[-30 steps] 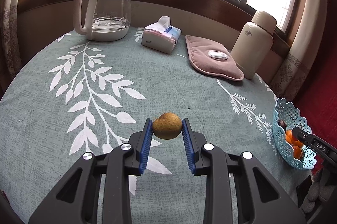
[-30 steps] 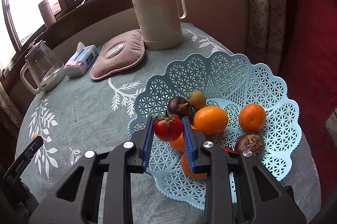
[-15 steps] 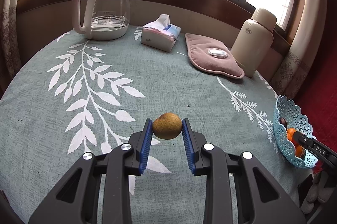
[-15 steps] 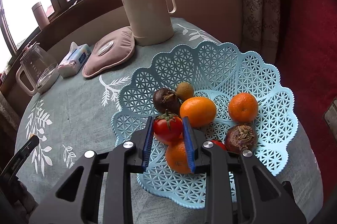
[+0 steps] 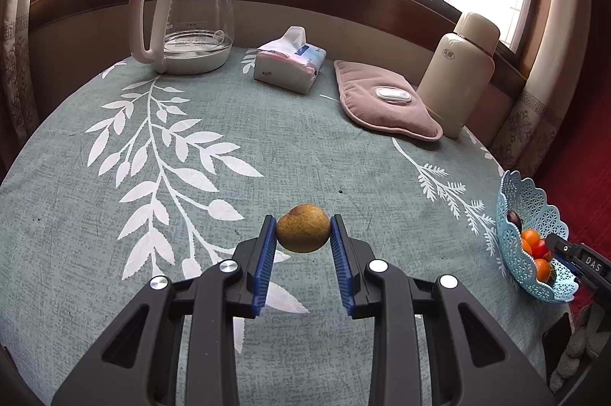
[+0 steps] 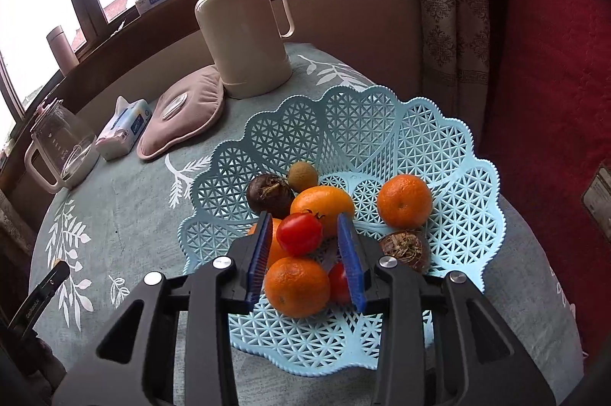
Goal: Organize fruits
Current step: 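Carry the tomato into the basket and open the right gripper while left holds fruit, then carry the yellow-brown fruit into the basket and open the left gripper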
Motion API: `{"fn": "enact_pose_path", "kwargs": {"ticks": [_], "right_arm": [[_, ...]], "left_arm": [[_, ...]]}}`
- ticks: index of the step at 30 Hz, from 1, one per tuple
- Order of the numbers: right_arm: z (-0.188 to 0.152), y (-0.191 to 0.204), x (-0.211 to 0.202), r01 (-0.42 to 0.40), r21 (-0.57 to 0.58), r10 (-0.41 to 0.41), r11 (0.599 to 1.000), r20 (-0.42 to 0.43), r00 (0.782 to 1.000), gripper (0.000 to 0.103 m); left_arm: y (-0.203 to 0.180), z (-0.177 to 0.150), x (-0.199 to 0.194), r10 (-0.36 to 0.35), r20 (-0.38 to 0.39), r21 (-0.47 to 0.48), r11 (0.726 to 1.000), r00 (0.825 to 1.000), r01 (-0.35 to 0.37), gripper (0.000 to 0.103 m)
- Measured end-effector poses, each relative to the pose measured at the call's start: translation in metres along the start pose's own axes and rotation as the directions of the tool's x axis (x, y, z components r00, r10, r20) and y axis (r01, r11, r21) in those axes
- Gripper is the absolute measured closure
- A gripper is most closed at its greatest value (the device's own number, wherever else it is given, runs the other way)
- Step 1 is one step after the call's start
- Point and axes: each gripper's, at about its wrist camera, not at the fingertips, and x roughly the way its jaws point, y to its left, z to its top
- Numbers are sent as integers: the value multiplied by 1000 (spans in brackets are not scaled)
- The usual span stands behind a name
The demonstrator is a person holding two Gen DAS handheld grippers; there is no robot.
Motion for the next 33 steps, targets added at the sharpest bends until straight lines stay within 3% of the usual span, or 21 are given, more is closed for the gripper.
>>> {"fn": "enact_pose_path", "kwargs": {"ticks": [9, 15, 22, 28, 33], "right_arm": [[1, -29, -19, 11, 40, -12, 999, 39, 999, 66], [2, -41, -32, 14, 37, -16, 999, 68, 998, 57], [1, -49, -45, 19, 18, -21, 1000, 107, 994, 38], [-3, -54, -49, 25, -18, -22, 1000, 122, 992, 38], [-6, -59, -54, 32, -29, -27, 999, 154, 988, 36]], "left_arm": [[-9, -3, 0, 12, 5, 39, 999, 1000, -12, 74], [-20, -4, -2, -13, 4, 63, 998, 1000, 13, 74], [-59, -8, -12, -119, -11, 132, 984, 993, 119, 74], [-100, -13, -13, -223, -55, 177, 957, 973, 229, 74], [-133, -14, -12, -260, -63, 226, 937, 964, 267, 74]]}}
